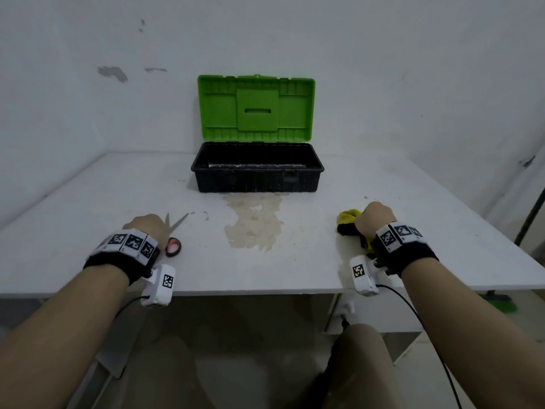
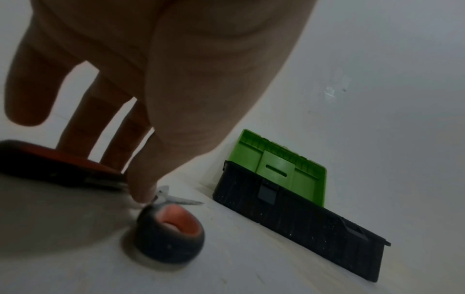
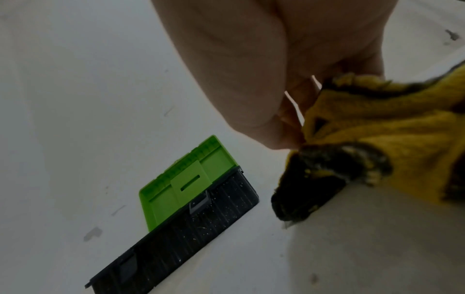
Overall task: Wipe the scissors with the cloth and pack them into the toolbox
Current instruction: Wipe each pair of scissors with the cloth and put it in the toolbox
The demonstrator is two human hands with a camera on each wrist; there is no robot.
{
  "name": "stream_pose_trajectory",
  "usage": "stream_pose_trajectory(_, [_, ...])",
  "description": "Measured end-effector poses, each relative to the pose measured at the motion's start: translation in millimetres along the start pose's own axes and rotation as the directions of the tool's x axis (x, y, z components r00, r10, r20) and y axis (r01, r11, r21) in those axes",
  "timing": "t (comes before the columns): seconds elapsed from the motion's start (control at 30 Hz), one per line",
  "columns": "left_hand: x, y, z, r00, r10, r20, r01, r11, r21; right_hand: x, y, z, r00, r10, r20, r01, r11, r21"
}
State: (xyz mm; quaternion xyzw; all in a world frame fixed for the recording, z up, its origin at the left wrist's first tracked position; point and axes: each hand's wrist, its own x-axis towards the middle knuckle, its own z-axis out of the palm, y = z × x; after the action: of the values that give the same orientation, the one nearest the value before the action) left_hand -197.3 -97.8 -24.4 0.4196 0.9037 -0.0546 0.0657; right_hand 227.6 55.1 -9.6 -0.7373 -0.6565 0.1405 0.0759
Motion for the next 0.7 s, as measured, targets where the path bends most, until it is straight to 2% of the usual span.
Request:
stream_pose_trajectory(0.2, [6.4,-10.3,2.3,0.998,0.032,0.054,-0.032,0.999,0.001,3.0,-4.9,-1.2,0.998,-0.058,0.038,0.060,0.997,-0.046])
stream_pose_trajectory(0.3, [9.8,-13.4,4.2,0.997,0.061,0.052,-0.061,0.998,-0.015,5.4,-9.1,2.3,1.000,-0.030,-0.002,0.030,0.999,-0.032])
stream_pose_trajectory(0.47, [9.9,-15.7,7.3,0.994,0.102,0.045,-0.101,0.995,-0.021,21.9,-6.2,6.0,0.996,-0.094,0.001,0.092,0.970,-0.227])
stream_pose_trajectory(0.57, [11.3,-17.7,5.7,0.988,0.152,0.016,-0.149,0.983,-0.102,3.8,-14.9,-6.3,0.991,-0.120,-0.053,0.114,0.988,-0.101])
stream_pose_trajectory(0.63, [9.3,-15.1,-1.0,0.978,0.206,-0.026,-0.206,0.948,-0.242,-13.3,-19.5,-14.6,0.984,-0.163,-0.069,0.166,0.985,0.044])
stream_pose_trajectory(0.7, [-0.6,-4.4,-10.4,0.963,0.266,-0.048,-0.254,0.828,-0.499,-23.7,-20.3,-18.2,0.960,-0.264,-0.088,0.278,0.932,0.232])
